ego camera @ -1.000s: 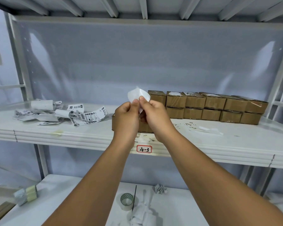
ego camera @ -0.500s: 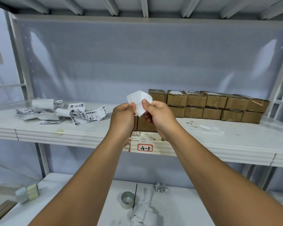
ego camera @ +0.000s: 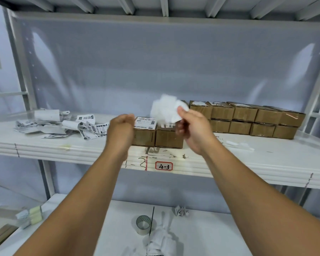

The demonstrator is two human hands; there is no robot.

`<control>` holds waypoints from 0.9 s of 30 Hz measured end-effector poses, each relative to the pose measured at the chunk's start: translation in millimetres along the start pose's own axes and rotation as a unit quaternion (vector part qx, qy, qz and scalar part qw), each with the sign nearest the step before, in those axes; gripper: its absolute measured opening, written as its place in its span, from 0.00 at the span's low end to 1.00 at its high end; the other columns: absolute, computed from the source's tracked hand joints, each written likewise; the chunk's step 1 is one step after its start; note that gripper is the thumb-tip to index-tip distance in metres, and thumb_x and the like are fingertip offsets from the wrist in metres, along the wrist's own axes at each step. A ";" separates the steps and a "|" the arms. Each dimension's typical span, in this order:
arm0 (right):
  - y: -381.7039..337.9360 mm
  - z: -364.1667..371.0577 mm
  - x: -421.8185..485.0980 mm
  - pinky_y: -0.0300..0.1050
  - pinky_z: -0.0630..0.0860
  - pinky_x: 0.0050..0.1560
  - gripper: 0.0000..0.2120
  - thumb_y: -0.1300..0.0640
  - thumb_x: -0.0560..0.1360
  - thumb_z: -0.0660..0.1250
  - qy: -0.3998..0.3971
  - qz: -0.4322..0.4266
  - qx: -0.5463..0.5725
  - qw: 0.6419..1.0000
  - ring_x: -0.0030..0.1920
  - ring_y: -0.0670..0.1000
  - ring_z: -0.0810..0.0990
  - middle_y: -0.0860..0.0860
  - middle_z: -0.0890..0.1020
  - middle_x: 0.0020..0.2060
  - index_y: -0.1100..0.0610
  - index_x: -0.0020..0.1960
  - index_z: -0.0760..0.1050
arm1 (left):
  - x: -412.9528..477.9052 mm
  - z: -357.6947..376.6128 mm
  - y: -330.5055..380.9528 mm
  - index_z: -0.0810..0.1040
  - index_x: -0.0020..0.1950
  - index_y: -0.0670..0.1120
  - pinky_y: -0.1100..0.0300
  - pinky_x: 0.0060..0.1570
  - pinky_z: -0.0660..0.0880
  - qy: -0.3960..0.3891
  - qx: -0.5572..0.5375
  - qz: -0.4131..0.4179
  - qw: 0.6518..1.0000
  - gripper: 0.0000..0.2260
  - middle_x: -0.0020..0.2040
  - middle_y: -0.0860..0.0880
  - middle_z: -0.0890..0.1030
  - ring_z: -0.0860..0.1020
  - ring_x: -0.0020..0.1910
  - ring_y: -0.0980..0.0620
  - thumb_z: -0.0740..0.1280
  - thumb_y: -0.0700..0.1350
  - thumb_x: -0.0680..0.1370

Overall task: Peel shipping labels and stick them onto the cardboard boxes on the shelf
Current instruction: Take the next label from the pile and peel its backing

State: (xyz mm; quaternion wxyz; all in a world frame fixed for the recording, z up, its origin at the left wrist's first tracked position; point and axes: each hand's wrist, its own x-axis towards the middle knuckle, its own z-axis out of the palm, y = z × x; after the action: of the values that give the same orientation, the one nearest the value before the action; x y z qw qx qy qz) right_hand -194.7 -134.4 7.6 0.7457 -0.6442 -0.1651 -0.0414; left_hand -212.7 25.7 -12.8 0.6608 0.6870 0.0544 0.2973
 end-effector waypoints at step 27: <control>26.2 15.1 -12.2 0.43 0.66 0.34 0.30 0.27 0.58 0.70 -0.017 -0.099 -0.097 0.990 0.30 0.47 0.64 0.47 0.67 0.29 0.53 0.38 0.69 | -23.0 19.7 26.5 0.72 0.36 0.43 0.70 0.20 0.63 -0.097 -0.170 -0.112 0.974 0.09 0.19 0.54 0.70 0.67 0.16 0.58 0.68 0.40 0.76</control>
State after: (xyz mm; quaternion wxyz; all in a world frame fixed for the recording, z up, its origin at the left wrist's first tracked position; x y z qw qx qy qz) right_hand -201.8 -117.1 -19.1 0.6689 -0.6947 -0.2359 -0.1195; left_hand -230.5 -5.6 5.4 0.7990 0.5800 0.0156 0.1580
